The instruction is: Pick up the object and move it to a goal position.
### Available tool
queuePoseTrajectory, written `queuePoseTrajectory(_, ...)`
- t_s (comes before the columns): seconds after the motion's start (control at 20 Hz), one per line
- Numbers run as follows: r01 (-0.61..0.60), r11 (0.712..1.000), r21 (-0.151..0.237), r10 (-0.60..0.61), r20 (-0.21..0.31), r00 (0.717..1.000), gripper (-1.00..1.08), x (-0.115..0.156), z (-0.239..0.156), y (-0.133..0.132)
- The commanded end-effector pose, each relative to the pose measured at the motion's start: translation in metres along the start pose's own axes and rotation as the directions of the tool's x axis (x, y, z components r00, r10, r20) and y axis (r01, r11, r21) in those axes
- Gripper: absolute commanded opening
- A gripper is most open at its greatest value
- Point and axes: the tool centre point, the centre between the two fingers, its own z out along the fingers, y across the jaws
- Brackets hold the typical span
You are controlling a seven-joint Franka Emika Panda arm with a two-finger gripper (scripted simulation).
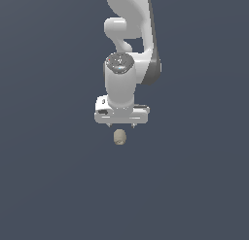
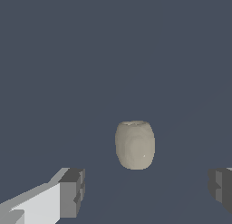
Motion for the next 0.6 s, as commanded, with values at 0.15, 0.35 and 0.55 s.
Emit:
queuePoseTrajectory(0.15,0.002,1.000,0.000,-0.002,-0.001,1.000,1.00,0.000,0.000,0.002)
queuePoseTrajectory(0.35,0.012,1.000,0.000,-0.012,-0.005,1.000,1.00,0.000,-0.003,0.009)
queuePoseTrajectory(0.55,0.017,1.000,0.001,-0.017,-0.008,1.000,1.00,0.001,-0.007,0.014)
